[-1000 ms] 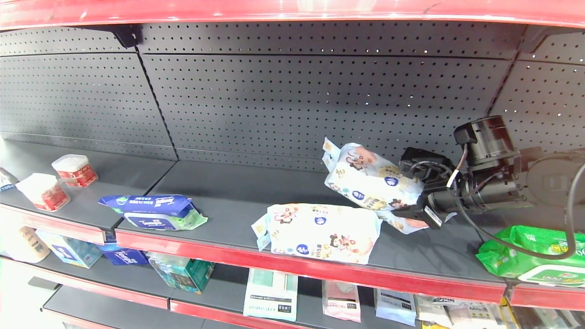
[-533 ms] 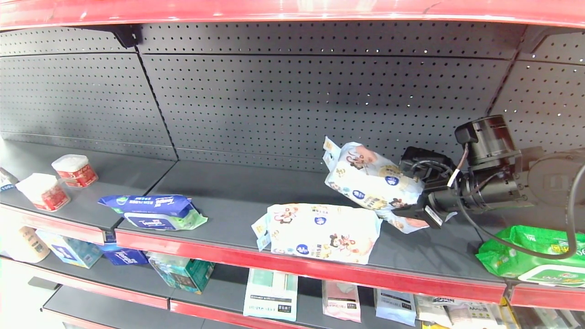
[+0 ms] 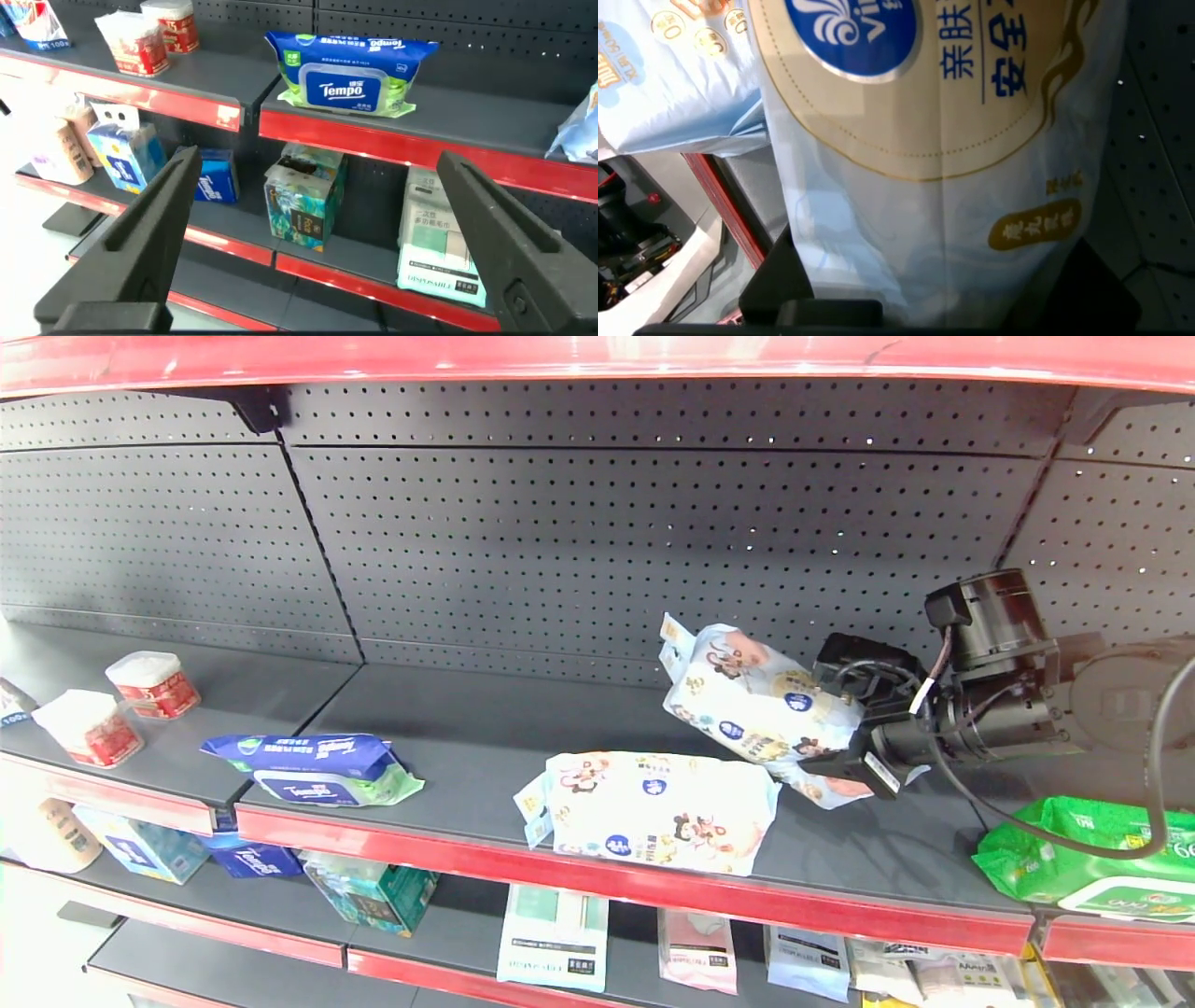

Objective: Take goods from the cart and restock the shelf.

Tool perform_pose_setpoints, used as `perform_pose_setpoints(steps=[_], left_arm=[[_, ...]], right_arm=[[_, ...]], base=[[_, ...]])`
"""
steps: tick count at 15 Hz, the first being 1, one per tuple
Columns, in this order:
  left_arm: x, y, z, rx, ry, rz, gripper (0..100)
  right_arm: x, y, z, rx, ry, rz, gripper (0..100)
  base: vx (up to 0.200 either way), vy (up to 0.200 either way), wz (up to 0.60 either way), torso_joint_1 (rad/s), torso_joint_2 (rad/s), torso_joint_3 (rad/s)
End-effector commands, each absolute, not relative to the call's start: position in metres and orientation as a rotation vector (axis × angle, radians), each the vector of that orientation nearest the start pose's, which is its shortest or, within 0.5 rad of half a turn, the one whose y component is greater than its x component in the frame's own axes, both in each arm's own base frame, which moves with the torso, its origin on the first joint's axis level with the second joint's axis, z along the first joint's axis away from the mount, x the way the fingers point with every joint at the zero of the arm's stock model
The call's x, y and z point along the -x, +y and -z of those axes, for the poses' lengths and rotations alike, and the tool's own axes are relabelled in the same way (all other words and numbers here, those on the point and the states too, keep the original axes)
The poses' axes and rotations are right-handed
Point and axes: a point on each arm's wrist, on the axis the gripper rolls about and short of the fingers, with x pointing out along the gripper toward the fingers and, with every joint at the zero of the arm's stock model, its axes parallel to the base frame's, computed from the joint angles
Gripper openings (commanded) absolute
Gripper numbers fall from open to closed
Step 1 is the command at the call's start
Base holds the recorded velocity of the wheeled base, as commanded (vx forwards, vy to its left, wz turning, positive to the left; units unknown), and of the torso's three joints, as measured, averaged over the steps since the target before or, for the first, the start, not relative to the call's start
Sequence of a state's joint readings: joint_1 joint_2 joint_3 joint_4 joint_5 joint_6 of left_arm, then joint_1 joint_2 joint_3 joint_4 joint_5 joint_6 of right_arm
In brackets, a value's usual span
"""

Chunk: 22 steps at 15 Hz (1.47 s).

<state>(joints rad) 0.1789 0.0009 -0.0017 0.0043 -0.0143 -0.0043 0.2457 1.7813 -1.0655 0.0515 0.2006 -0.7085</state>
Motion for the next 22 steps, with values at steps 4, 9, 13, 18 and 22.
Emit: perform_pose_setpoints(steps=[4,9,13,18,22], left_arm=[[0.022,-0.004,-0.075,0.005,0.003,-0.166,100],[0.022,-0.004,-0.075,0.005,0.003,-0.166,100],[0.022,-0.004,-0.075,0.005,0.003,-0.164,100],[0.022,-0.004,-0.075,0.005,0.003,-0.166,100],[0.022,-0.004,-0.075,0.005,0.003,-0.166,100]], right_arm=[[-0.345,0.093,-0.151,0.706,0.562,-0.766,0],[-0.371,0.101,-0.147,0.708,0.525,-0.794,0],[-0.384,0.107,-0.141,0.763,0.500,-0.815,0],[-0.385,0.111,-0.134,0.768,0.503,-0.851,0],[-0.386,0.118,-0.127,0.779,0.509,-0.863,0]], base=[[0.000,0.000,0.00,0.000,0.00,0.000],[0.000,0.000,0.00,0.000,0.00,0.000],[0.000,0.000,0.00,0.000,0.00,0.000],[0.000,0.000,0.00,0.000,0.00,0.000],[0.000,0.000,0.00,0.000,0.00,0.000]])
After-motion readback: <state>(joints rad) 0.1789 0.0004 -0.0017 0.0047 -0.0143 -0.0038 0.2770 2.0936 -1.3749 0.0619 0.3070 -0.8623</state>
